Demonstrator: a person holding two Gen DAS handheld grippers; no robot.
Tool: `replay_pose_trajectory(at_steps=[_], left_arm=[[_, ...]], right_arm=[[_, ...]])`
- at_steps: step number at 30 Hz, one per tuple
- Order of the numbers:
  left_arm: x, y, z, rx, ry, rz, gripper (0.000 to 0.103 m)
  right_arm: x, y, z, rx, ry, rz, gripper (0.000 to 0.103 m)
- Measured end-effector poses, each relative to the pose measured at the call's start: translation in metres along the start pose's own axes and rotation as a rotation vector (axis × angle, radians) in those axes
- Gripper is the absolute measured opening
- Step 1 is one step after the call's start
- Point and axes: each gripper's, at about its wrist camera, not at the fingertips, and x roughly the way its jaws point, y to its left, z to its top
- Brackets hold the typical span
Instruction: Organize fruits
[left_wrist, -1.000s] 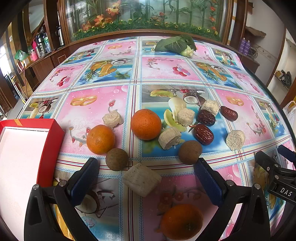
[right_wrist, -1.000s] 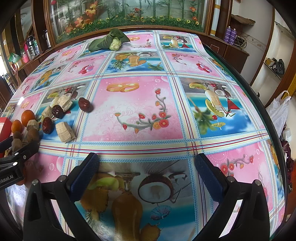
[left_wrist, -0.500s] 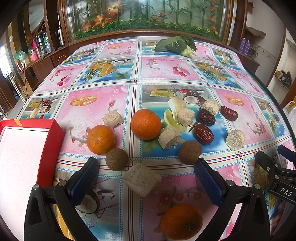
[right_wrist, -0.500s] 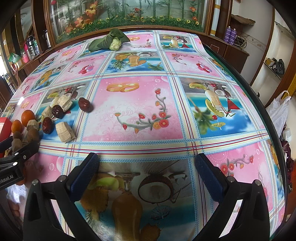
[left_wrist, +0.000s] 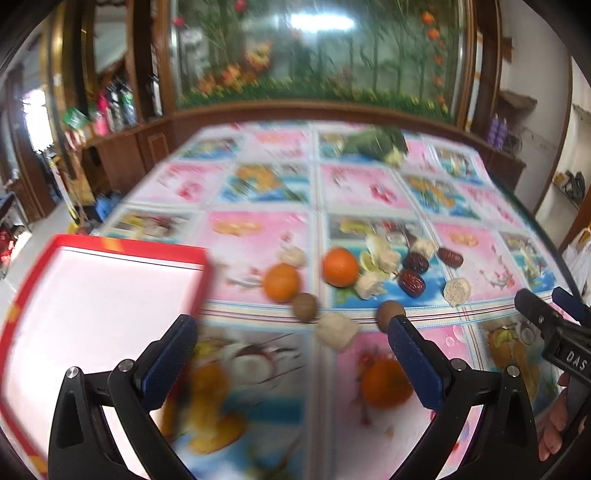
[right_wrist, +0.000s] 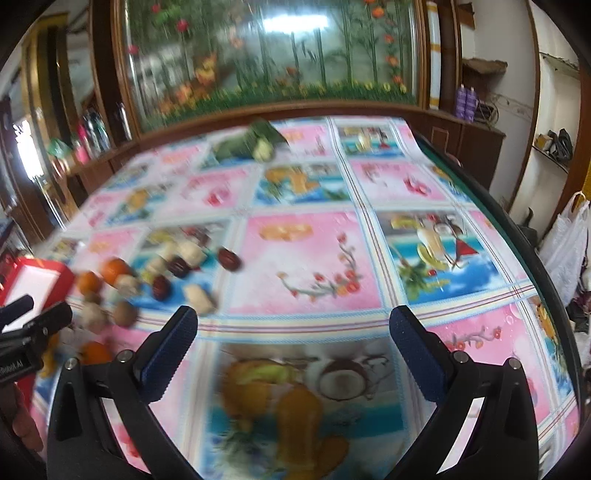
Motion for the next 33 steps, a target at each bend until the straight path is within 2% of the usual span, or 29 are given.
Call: replay_pose_trajectory(at_steps=[4,6,11,14,33], left_arm=[[-0.025,0.017,-0.002,-0.03,-0.112,0.047,0.102],[-0.032,0.023,-0.001,-0.045,-0.141,0.079,0.102],[-0.039,0.032,0.001,-0.05,-0.135,0.123,0.102],[-0.042,0.033,0.001,-0.036,-0.14,0.135,0.102],[-0.046,0.032,-0.002,-0.019,-0.135,0.12,0.102]], right_arm=[[-0.017,0.026,-0.001,-0.038,-0.07,0.039,0.103],[-0.025,0.035,-0.003,-0.05,-0.108,0.047,0.103],[-0.029,0.042,-0.006,-0.006,-0.122,0.098,0.103],[-0.032,0.046,-0.008,-0.009,-0.133,0.099,0.103],[-0.033,0.055,-0.011,-0.042,-0.133,0.084,0.103]])
